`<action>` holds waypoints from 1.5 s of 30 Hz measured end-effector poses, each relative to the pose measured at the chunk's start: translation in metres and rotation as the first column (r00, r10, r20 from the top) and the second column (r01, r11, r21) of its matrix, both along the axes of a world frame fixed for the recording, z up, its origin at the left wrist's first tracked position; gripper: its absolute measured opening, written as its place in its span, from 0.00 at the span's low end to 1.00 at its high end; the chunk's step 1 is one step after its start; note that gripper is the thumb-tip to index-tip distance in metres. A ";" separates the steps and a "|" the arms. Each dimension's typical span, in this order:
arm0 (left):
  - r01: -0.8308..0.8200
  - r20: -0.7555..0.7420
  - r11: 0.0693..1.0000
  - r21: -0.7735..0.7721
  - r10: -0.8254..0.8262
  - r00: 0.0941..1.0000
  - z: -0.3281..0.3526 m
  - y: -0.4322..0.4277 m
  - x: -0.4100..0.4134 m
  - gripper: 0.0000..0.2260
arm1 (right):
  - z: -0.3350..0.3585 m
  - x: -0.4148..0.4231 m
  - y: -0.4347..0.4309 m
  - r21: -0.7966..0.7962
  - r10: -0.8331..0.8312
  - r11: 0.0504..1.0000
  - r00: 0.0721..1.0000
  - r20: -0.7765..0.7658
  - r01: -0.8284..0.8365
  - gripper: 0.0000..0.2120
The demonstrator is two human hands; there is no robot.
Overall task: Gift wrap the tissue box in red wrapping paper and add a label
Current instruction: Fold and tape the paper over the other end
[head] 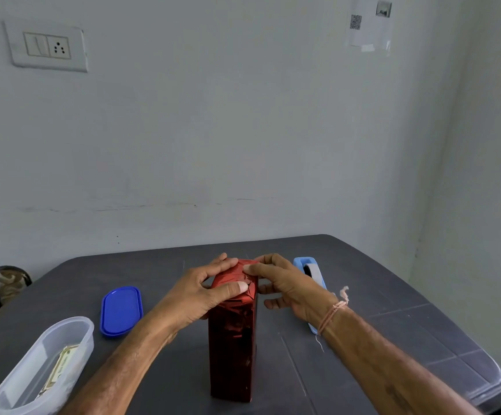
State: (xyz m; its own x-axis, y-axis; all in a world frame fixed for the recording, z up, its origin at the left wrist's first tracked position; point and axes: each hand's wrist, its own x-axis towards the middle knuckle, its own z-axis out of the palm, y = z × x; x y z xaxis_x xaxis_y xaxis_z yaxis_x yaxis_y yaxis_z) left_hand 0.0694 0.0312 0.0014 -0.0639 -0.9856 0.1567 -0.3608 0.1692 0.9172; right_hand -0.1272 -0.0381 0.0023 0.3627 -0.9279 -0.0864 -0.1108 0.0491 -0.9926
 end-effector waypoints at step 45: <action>-0.082 -0.267 0.964 0.253 0.151 0.952 -0.121 -0.011 0.007 0.38 | -0.113 -0.010 -0.005 0.058 0.104 0.992 0.988 0.112 -0.111 0.16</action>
